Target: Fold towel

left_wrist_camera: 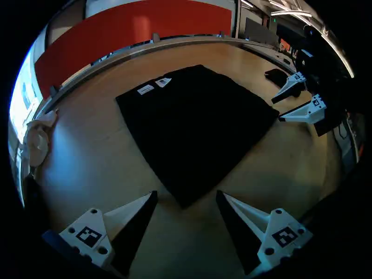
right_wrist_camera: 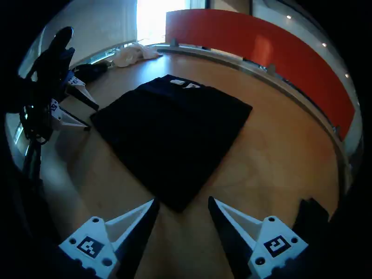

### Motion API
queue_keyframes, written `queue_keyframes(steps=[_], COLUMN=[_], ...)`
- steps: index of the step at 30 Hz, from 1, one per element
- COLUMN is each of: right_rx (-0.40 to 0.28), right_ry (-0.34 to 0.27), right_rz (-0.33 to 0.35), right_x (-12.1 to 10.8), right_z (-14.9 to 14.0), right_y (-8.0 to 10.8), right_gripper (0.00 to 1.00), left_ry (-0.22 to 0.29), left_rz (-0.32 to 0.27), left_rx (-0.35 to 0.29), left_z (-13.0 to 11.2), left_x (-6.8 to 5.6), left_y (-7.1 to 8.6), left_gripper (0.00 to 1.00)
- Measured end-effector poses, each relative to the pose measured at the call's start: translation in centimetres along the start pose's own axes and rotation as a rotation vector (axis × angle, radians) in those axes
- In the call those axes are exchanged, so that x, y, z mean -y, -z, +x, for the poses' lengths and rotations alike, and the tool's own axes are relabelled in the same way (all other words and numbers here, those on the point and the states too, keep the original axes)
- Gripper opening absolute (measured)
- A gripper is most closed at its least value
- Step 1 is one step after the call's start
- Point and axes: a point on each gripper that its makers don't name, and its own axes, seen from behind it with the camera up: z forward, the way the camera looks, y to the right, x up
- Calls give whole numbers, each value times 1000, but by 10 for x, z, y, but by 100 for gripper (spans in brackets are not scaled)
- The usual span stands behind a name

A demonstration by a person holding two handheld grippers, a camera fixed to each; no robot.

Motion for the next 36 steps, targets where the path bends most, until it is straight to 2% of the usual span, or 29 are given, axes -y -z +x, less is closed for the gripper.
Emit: queue_keyframes(steps=[6, 13, 17, 22, 25, 29, 36], right_rx=[7, 5, 3, 3, 4, 5, 1], right_ry=[-7, -21, -17, -14, -15, -20, -31], right_rz=[18, 24, 27, 29, 29, 30, 33], right_x=[2, 2, 4, 6, 7, 7, 9], right_z=[-2, -2, -2, -1, -1, -1, 2], right_y=[-2, -2, -2, -2, -3, -3, -2], right_gripper=[62, 48, 36, 25, 22, 20, 18], left_ry=[9, 12, 15, 20, 24, 39, 45], left_rz=[11, 17, 18, 21, 24, 42, 51], left_rx=[13, 15, 18, 23, 25, 27, 15], left_z=[0, -1, -1, 0, -1, -1, 0], left_x=[4, 2, 0, 0, 1, 5, 4], left_y=[0, 0, 0, 1, 1, 1, 1], left_gripper=[80, 69, 65, 54, 49, 20, 15])
